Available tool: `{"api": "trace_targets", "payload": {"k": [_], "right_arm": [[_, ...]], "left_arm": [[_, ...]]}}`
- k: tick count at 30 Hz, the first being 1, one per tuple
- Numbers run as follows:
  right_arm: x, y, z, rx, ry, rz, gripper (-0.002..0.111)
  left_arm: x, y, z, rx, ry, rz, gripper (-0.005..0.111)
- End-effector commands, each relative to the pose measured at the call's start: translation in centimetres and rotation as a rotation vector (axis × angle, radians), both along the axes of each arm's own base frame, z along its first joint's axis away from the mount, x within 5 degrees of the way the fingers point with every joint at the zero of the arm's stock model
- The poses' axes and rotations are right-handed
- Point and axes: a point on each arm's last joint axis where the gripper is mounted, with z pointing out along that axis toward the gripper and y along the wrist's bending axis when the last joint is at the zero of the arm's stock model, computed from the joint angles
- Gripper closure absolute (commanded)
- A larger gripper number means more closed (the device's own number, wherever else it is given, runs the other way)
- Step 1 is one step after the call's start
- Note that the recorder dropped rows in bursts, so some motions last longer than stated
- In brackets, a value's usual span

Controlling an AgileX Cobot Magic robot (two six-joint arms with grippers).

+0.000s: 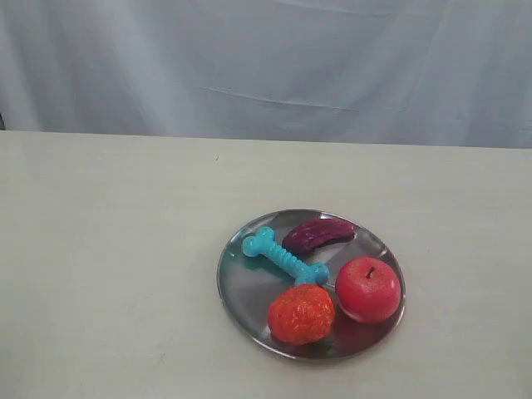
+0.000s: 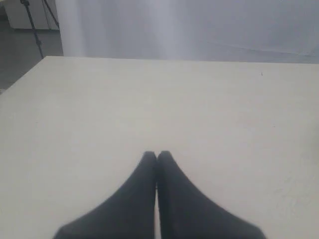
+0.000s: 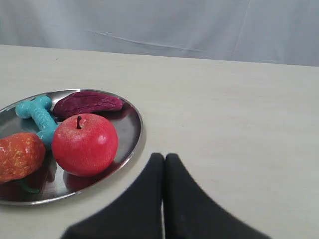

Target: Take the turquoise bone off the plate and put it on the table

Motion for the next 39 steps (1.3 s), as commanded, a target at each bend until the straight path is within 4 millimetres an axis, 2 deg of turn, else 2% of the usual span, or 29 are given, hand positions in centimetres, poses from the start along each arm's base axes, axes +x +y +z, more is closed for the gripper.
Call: {"api": "trace_targets", "payload": {"k": [1, 6, 20, 22, 24, 26, 28, 30, 33, 36, 39], "right_arm": [[0.0, 0.0, 0.0, -0.005, -0.007, 0.0, 0.109], [0.1, -0.1, 0.9, -0.069, -0.089, -0.002, 0.109], [-0.5, 0.0, 6.1, -0.213, -0.656, -0.022, 0.109], [-1.0, 0.1, 6.9, -0.168, -0.776, -0.015, 0.109], [-1.5, 0.2, 7.7, -0.051, -0.919, 0.014, 0.109], [-2.0, 0.2, 8.3, 0.178, -1.077, 0.07, 0.109], [-2.2, 0.3, 8.5, 0.332, -1.138, 0.117, 0.109], [-2.1, 0.3, 8.9, 0.351, -1.114, 0.112, 0.109], [-1.9, 0.3, 11.1, 0.403, -0.988, 0.078, 0.109], [-0.9, 0.3, 14.4, 0.346, -0.838, 0.053, 0.109], [1.2, 0.0, 17.7, 0.263, -0.701, 0.069, 0.109]], "left_arm": [[0.0, 0.0, 0.0, -0.005, -0.004, -0.007, 0.107], [0.0, 0.0, 0.0, -0.005, -0.004, -0.007, 0.107], [0.0, 0.0, 0.0, -0.005, -0.004, -0.007, 0.107], [0.0, 0.0, 0.0, -0.005, -0.004, -0.007, 0.107], [0.0, 0.0, 0.0, -0.005, -0.004, -0.007, 0.107], [0.0, 0.0, 0.0, -0.005, -0.004, -0.007, 0.107], [0.0, 0.0, 0.0, -0.005, -0.004, -0.007, 0.107], [0.0, 0.0, 0.0, -0.005, -0.004, -0.007, 0.107], [0.0, 0.0, 0.0, -0.005, -0.004, -0.007, 0.107], [0.0, 0.0, 0.0, -0.005, -0.004, -0.007, 0.107], [0.0, 0.0, 0.0, -0.005, -0.004, -0.007, 0.107]]}}
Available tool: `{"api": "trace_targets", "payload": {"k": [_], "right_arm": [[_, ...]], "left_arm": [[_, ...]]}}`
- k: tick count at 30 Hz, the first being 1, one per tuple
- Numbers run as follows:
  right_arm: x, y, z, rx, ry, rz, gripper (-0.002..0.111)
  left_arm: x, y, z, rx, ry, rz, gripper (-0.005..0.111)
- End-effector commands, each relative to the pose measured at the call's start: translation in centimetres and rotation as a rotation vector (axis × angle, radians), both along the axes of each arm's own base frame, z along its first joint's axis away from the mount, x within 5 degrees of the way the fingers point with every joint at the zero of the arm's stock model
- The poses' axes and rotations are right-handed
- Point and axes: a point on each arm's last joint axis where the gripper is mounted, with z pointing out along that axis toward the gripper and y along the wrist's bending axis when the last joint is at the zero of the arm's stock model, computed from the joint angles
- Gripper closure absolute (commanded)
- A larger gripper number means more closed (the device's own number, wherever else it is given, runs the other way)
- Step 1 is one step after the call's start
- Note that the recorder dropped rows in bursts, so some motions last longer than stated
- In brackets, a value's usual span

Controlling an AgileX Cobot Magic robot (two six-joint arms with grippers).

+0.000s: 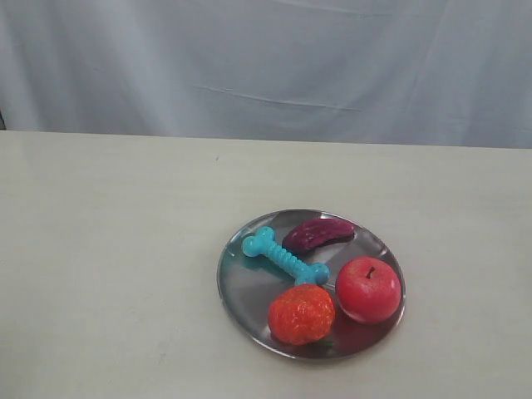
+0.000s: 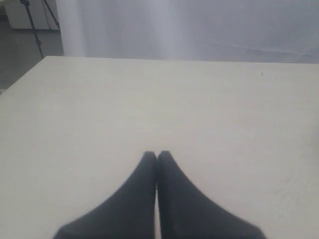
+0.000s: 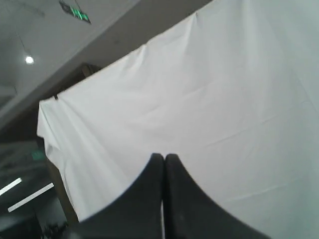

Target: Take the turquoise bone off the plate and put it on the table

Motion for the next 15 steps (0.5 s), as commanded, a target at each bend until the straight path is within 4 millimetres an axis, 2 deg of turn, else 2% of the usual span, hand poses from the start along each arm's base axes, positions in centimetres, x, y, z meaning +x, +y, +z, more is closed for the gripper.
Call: {"api": "trace_targets", "payload": {"k": [1, 5, 9, 11, 12, 15], "right_arm": [[3.3, -0.4, 4.5, -0.102, 0.252, 0.013, 0.109], [7.9, 0.0, 6.8, -0.184, 0.511, 0.103, 0.109], [12.4, 2.5, 8.4, -0.392, 0.707, 0.226, 0.109], [14.3, 4.0, 8.9, -0.486, 0.817, 0.279, 0.109], [16.2, 5.4, 9.0, -0.567, 0.954, 0.323, 0.109], [19.2, 6.9, 8.5, -0.682, 1.123, 0.36, 0.109]], "left_arm": [[0.0, 0.0, 0.0, -0.005, -0.004, -0.007, 0.107], [0.0, 0.0, 0.0, -0.005, -0.004, -0.007, 0.107], [0.0, 0.0, 0.0, -0.005, -0.004, -0.007, 0.107], [0.0, 0.0, 0.0, -0.005, -0.004, -0.007, 0.107], [0.0, 0.0, 0.0, -0.005, -0.004, -0.007, 0.107], [0.0, 0.0, 0.0, -0.005, -0.004, -0.007, 0.107]]}}
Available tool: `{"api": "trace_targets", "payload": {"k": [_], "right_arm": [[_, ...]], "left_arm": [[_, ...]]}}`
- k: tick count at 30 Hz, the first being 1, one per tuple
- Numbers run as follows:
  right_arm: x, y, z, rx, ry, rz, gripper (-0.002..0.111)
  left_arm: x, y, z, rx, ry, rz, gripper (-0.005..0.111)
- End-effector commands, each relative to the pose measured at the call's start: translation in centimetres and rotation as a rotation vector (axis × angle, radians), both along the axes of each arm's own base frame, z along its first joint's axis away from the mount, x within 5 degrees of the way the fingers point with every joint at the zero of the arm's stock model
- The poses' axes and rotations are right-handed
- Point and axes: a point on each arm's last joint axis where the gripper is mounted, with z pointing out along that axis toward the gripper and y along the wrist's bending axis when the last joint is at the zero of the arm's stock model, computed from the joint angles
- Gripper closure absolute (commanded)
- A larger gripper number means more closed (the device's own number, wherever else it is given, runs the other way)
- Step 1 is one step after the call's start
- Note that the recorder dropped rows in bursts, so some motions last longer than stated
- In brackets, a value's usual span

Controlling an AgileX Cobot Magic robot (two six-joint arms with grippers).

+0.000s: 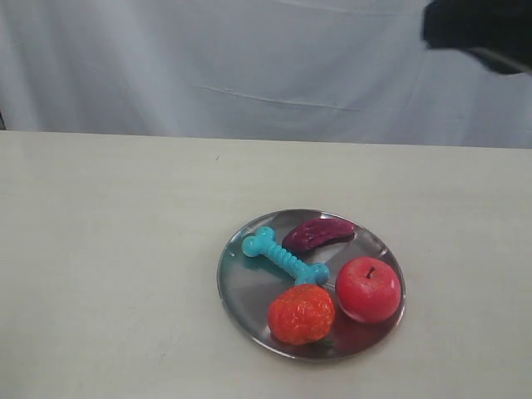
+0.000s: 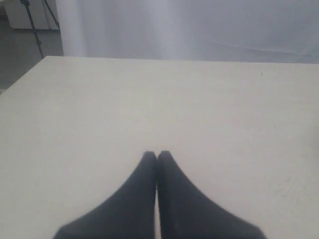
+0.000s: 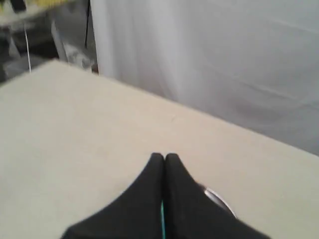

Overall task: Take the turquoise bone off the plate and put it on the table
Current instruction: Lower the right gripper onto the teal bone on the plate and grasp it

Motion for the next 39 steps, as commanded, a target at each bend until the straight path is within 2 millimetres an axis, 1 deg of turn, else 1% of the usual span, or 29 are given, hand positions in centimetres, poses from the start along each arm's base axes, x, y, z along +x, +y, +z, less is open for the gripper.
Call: {"api": "trace_targets", "payload": {"k": [1, 2, 5, 7, 11, 13, 15, 16, 18, 20, 22, 24, 25, 28, 31, 39], "right_arm": [[4.2, 1.9, -1.0, -0.2, 0.252, 0.066, 0.109], [5.1, 2.1, -1.0, -0.207, 0.276, 0.065, 0.109], [8.1, 2.6, -2.4, -0.236, 0.35, 0.06, 0.109], [10.1, 3.3, -3.8, -0.26, 0.406, 0.079, 0.109], [13.6, 4.4, -7.4, -0.298, 0.523, 0.103, 0.109], [15.2, 4.9, -9.7, -0.311, 0.586, 0.11, 0.108], [16.4, 5.4, -11.9, -0.331, 0.642, 0.139, 0.108], [16.9, 5.6, -13.1, -0.335, 0.674, 0.16, 0.106], [17.8, 5.7, -15.3, -0.326, 0.728, 0.188, 0.093], [18.6, 5.5, -17.4, -0.323, 0.777, 0.191, 0.076], [19.4, 4.8, -19.1, -0.316, 0.808, 0.178, 0.058], [19.9, 4.4, -20.4, -0.298, 0.827, 0.181, 0.047], [20.2, 4.1, -21.0, -0.285, 0.838, 0.189, 0.045], [20.8, 3.8, -22.6, -0.255, 0.851, 0.22, 0.046], [21.4, 3.6, -24.0, -0.266, 0.852, 0.227, 0.048], [22.5, 3.8, -27.3, -0.28, 0.837, 0.242, 0.049]], "left_arm": [[0.0, 0.0, 0.0, -0.005, -0.004, -0.007, 0.107], [0.0, 0.0, 0.0, -0.005, -0.004, -0.007, 0.107], [0.0, 0.0, 0.0, -0.005, -0.004, -0.007, 0.107], [0.0, 0.0, 0.0, -0.005, -0.004, -0.007, 0.107], [0.0, 0.0, 0.0, -0.005, -0.004, -0.007, 0.107], [0.0, 0.0, 0.0, -0.005, -0.004, -0.007, 0.107], [0.0, 0.0, 0.0, -0.005, -0.004, -0.007, 0.107], [0.0, 0.0, 0.0, -0.005, -0.004, -0.007, 0.107], [0.0, 0.0, 0.0, -0.005, -0.004, -0.007, 0.107], [0.0, 0.0, 0.0, -0.005, -0.004, -0.007, 0.107], [0.0, 0.0, 0.0, -0.005, -0.004, -0.007, 0.107], [0.0, 0.0, 0.0, -0.005, -0.004, -0.007, 0.107], [0.0, 0.0, 0.0, -0.005, -0.004, -0.007, 0.107], [0.0, 0.0, 0.0, -0.005, -0.004, -0.007, 0.107], [0.0, 0.0, 0.0, -0.005, -0.004, -0.007, 0.107], [0.0, 0.0, 0.0, -0.005, -0.004, -0.007, 0.107]]}}
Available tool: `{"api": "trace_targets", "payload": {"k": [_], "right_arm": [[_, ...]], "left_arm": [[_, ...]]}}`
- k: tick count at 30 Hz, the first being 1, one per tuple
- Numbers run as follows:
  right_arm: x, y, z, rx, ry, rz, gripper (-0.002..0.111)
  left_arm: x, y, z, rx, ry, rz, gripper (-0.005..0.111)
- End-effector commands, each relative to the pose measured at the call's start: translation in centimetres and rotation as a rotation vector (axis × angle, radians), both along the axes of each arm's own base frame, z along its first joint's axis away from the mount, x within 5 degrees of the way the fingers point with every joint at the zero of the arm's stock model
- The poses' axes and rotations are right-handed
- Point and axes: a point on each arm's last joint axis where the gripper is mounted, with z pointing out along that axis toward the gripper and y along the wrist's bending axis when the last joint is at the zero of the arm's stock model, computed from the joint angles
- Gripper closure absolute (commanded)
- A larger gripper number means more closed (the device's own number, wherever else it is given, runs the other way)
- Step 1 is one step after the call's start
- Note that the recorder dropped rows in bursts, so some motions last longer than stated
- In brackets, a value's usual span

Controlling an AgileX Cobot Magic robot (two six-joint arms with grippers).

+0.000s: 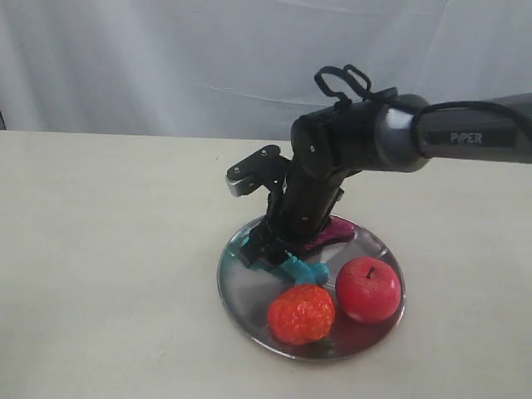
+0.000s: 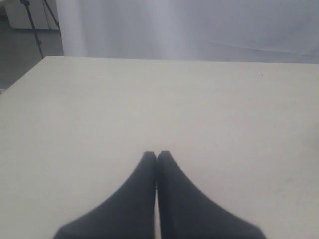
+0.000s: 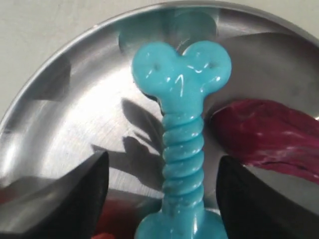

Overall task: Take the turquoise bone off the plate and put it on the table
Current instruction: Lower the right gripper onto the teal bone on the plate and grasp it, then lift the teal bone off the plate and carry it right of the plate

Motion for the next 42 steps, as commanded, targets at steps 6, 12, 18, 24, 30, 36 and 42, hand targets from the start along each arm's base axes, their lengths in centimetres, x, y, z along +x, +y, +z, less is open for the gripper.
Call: {"api": "trace_targets", "payload": {"k": [6, 12, 18, 24, 30, 36, 42], "right_arm": [[1.1, 0.0, -3.2, -0.003, -0.015, 0.011, 0.056], [0.9, 0.0, 2.2, 0.028, -0.133, -0.005, 0.109], [-2.3, -4.0, 16.6, 0.111, -0.329, -0.208, 0.109], [-6.7, -11.4, 21.7, 0.091, -0.356, -0.421, 0.109], [-9.5, -18.1, 21.5, 0.052, -0.31, -0.614, 0.109], [-10.4, -20.8, 15.5, 0.067, -0.209, -0.72, 0.109], [-9.8, -20.9, 8.4, 0.094, -0.088, -0.743, 0.109]], "left_arm": [[0.0, 0.0, 0.0, -0.005, -0.004, -0.007, 0.107], [0.0, 0.0, 0.0, -0.005, -0.004, -0.007, 0.107], [0.0, 0.0, 0.0, -0.005, -0.004, -0.007, 0.107], [0.0, 0.0, 0.0, -0.005, -0.004, -0.007, 0.107], [0.0, 0.0, 0.0, -0.005, -0.004, -0.007, 0.107], [0.0, 0.0, 0.0, -0.005, -0.004, -0.007, 0.107], [0.0, 0.0, 0.0, -0.005, -0.004, -0.007, 0.107]]}}
